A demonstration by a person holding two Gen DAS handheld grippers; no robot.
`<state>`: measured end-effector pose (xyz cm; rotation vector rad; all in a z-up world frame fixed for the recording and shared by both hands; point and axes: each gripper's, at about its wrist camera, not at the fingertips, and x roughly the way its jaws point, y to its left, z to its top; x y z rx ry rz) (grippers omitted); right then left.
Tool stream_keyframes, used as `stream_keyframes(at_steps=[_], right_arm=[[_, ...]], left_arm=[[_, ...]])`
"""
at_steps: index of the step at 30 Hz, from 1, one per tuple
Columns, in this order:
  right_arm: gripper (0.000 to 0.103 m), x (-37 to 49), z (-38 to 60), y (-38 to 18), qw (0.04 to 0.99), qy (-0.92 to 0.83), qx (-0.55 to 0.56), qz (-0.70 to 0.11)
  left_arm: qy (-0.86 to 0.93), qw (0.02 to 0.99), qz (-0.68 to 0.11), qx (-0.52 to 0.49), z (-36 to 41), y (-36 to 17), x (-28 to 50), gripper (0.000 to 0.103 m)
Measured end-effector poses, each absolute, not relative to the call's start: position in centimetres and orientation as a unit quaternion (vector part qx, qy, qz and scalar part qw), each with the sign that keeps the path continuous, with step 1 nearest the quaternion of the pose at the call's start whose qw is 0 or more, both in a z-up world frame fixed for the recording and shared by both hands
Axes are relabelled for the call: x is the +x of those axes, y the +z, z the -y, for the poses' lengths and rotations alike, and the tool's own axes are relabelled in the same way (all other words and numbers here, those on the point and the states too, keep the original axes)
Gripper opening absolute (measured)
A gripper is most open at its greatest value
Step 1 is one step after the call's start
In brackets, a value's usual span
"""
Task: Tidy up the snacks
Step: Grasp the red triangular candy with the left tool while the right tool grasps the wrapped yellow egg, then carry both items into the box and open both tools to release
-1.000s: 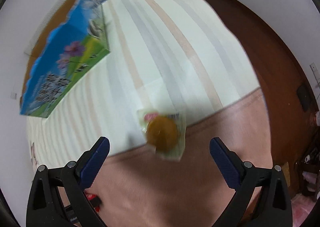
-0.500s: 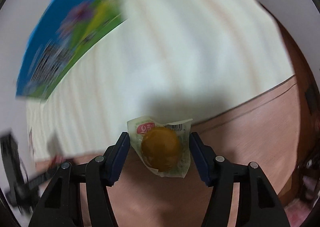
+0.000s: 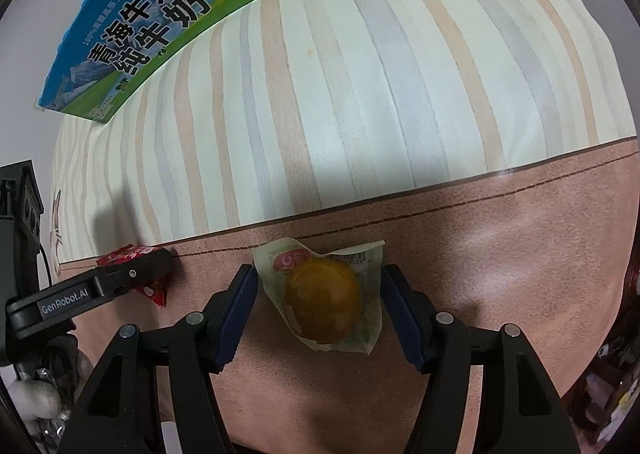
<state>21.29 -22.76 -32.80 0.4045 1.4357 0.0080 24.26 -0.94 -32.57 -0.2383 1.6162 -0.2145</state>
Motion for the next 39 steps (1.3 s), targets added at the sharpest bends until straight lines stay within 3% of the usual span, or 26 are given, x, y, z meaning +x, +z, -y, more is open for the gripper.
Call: stream_keyframes(at_steps=[3,6,14,16,17,18,29,33,39], right_arm=[[0.065,20.6,22.9,-32.8,0.735,0.002,0.169,-0.657],[0.063,20.6,22.3,-32.9,0.740,0.002,0.153,-0.655],[0.060,20.1,22.1,-31.7,0.751,0.007,0.165,-0.639],[0.049,19.9,22.4,-31.1,0.752,0.015,0.174,-0.636],[0.048,19.8,22.7,-30.7,0.752,0.017,0.178,-0.634],[0.039,19.7,23.2,-30.3,0.752,0.023,0.180,-0.633],[0.042,20.1,23.5,-30.9,0.746,0.028,0.179,-0.641],[0.043,21.2,23.1,-32.9,0.736,0.020,0.181,-0.652],[0.041,20.6,23.1,-31.1,0.750,0.027,0.184,-0.634]], left_arm=[[-0.073,0.694,-0.711,-0.084,2.4,-32.5,22.8,0.049],[-0.067,0.708,-0.700,-0.065,2.7,-31.8,21.9,0.045],[-0.069,0.717,-0.693,-0.035,5.1,-30.6,19.6,0.044],[-0.073,0.719,-0.690,-0.035,5.6,-30.1,19.4,0.044],[-0.076,0.720,-0.689,-0.033,5.8,-29.7,19.3,0.044],[-0.079,0.723,-0.686,-0.035,6.0,-29.3,19.2,0.044],[-0.092,0.729,-0.677,-0.027,7.7,-27.6,21.1,0.044],[-0.092,0.720,-0.687,-0.030,7.4,-29.3,21.8,0.044],[-0.096,0.722,-0.685,-0.030,7.9,-29.3,22.3,0.044]])
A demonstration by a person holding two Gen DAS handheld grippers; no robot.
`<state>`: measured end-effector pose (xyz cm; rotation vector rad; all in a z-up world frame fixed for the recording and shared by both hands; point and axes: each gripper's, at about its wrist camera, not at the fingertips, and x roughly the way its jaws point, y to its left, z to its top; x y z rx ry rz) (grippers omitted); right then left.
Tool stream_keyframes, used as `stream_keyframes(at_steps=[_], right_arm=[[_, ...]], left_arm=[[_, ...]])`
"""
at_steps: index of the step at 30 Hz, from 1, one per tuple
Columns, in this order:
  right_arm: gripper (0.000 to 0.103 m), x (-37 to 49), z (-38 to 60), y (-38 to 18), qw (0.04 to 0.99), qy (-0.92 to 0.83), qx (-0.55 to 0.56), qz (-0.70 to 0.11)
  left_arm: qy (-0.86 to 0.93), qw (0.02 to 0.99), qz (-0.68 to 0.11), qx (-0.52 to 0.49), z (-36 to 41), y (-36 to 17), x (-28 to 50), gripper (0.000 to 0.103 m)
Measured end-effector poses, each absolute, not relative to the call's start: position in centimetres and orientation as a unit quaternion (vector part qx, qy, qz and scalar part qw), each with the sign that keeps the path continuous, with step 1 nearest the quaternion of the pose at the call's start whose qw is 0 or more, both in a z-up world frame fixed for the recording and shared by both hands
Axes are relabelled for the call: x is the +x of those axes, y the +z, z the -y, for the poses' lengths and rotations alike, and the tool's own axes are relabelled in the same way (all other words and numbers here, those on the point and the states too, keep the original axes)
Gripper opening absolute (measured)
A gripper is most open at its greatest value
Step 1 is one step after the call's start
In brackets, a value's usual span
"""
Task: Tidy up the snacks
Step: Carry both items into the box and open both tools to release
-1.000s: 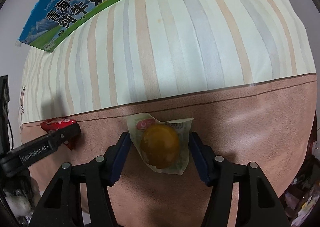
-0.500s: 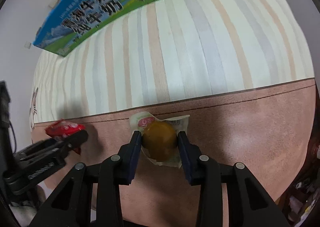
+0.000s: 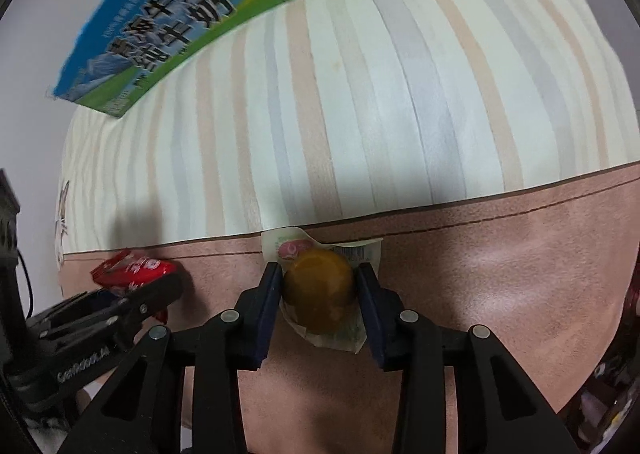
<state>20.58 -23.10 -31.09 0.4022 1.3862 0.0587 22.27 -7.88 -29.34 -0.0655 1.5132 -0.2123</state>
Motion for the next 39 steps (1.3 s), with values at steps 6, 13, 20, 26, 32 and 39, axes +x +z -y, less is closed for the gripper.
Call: stream_keyframes(at_steps=[6,13,20,26,32,39], right_arm=[[0.041,20.0,23.6,-28.3,0.759,0.042,0.213,-0.614],[0.040,21.5,24.1,-21.7,0.788,0.077,0.220,-0.570],[0.040,25.8,24.2,-14.3,0.824,0.108,0.205,-0.517],[0.041,31.0,23.7,-10.2,0.846,0.117,0.192,-0.483],[0.041,36.9,23.0,-10.1,0.849,0.114,0.171,-0.487],[0.041,42.5,22.5,-13.7,0.828,0.104,0.163,-0.526]], left_arm=[[-0.113,0.734,-0.668,-0.043,6.8,-26.5,23.7,0.044],[-0.148,0.759,-0.632,-0.057,7.3,-20.7,26.1,0.044],[-0.170,0.793,-0.582,-0.057,6.6,-14.3,30.1,0.044],[-0.170,0.806,-0.563,-0.068,6.2,-11.7,35.7,0.044],[-0.171,0.789,-0.585,-0.076,5.8,-12.2,42.1,0.044],[-0.157,0.753,-0.634,-0.082,5.5,-16.4,48.4,0.044]])
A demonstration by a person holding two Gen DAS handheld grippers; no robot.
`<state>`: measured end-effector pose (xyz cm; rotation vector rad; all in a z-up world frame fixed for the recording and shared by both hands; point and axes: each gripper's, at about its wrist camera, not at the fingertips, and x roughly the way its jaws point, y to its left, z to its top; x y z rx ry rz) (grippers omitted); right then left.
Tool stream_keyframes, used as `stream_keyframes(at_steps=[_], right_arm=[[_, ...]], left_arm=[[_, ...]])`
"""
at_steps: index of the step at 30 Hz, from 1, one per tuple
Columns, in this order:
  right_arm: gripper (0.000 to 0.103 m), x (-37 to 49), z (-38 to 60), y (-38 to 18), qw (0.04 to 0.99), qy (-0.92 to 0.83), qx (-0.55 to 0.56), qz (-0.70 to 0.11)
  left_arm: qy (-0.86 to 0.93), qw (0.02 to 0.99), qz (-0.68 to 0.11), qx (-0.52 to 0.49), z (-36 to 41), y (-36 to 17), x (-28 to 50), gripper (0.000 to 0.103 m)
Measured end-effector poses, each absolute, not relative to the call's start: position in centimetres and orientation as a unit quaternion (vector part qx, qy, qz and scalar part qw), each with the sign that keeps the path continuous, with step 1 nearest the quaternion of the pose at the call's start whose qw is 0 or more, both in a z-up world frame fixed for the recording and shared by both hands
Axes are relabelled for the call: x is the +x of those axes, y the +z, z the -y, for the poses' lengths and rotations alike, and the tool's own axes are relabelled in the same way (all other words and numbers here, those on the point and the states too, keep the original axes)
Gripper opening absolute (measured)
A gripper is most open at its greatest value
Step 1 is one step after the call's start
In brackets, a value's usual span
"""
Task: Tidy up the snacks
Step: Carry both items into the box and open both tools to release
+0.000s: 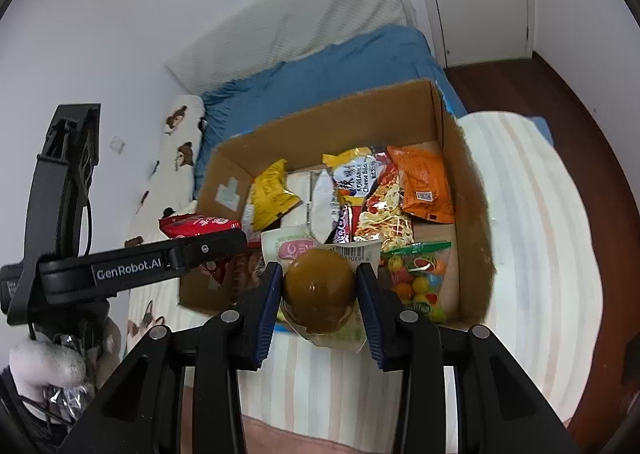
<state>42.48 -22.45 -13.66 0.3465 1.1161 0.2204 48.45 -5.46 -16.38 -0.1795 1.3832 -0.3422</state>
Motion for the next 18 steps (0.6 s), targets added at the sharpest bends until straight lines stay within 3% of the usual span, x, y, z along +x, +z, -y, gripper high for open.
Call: stream_keyframes(at_steps=[6,9,10,11,12,13,15,17,18], right_arm=[[0.041,44.8,22.4,-17.4,0.805,0.091,0.171,-0.561],[0.042,45.4,22.7,-20.0,0.780,0.082,0.182,-0.593],[0.052,45.4,22.9,-20.5,0.774,0.078,0.180,-0.602],[0.070,45.5,22.9,-20.8,0.772,0.074,0.178,-0.606],[0.076,45.5,23.1,-20.9,0.772,0.067,0.176,-0.607],[0.081,45.6,23.3,-21.0,0.773,0.061,0.168,-0.609],[0.082,45.7,23.3,-20.9,0.773,0.054,0.156,-0.613],[0.095,45.8,23.4,-20.8,0.774,0.045,0.142,-0.615],[0.096,45.8,23.4,-20.6,0.774,0.042,0.135,-0.617]], left_arm=[[-0.153,0.717,-0.676,-0.077,6.2,-20.9,51.1,0.045],[-0.153,0.693,-0.700,-0.077,6.5,-22.9,51.3,0.050],[-0.154,0.687,-0.706,-0.077,6.5,-23.5,51.2,0.061],[-0.152,0.688,-0.707,-0.071,6.5,-23.8,51.1,0.069],[-0.146,0.691,-0.705,-0.064,6.4,-23.8,51.1,0.089],[-0.144,0.696,-0.701,-0.058,6.3,-23.8,50.9,0.096],[-0.140,0.702,-0.696,-0.056,6.1,-23.7,50.7,0.096],[-0.137,0.704,-0.694,-0.057,5.7,-23.5,50.5,0.096],[-0.135,0.706,-0.692,-0.057,5.6,-23.4,50.4,0.096]])
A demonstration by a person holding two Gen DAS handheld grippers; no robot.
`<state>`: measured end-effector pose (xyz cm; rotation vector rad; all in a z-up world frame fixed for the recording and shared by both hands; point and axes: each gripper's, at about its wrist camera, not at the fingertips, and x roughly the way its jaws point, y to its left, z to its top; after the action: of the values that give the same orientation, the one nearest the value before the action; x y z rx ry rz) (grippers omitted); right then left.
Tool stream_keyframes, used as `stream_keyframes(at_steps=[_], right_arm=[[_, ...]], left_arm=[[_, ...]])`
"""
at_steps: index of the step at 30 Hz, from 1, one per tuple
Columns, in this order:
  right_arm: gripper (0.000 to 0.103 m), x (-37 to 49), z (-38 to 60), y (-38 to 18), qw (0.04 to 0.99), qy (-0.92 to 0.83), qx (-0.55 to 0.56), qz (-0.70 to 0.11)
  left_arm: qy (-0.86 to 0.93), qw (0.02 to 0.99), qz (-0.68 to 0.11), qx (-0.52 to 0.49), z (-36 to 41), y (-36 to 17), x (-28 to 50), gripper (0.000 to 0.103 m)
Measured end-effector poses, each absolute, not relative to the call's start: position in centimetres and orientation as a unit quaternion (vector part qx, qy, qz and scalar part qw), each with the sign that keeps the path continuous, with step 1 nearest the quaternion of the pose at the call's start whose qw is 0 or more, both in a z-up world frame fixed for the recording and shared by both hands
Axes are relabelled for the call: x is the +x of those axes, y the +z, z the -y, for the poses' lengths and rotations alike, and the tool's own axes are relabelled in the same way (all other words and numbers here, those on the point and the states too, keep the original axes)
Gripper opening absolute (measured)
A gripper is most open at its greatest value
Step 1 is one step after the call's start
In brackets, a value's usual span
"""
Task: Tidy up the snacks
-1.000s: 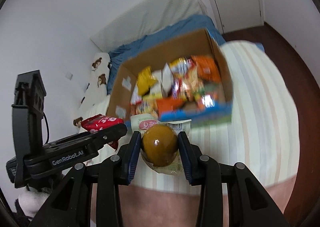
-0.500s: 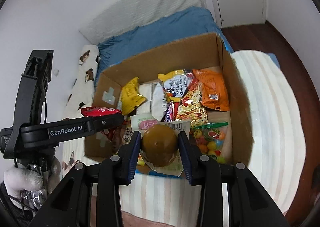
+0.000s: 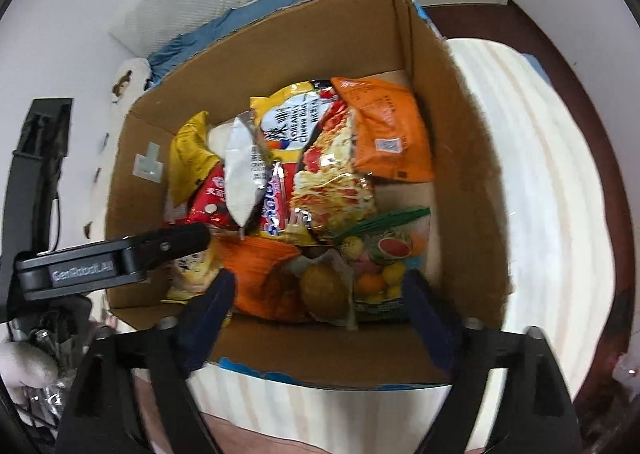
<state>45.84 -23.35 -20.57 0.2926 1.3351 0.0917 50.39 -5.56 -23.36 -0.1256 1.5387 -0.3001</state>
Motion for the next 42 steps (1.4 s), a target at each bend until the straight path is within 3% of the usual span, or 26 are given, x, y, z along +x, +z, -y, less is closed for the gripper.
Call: stream_keyframes(at_steps=[21,42], right_arm=[[0.100,44.1,23.2,-18.0,0.794,0.002,0.084,-0.603],[0.102,29.1,21.7,-5.0,0.886,0.022,0.056,-0.459]], left_arm=[[-0.087,0.770,-0.631,-0.018,3.3,-18.3,44.3,0.096],[-0.066,0.873,-0.483,-0.010,1.7,-7.0,31.2,0.096]])
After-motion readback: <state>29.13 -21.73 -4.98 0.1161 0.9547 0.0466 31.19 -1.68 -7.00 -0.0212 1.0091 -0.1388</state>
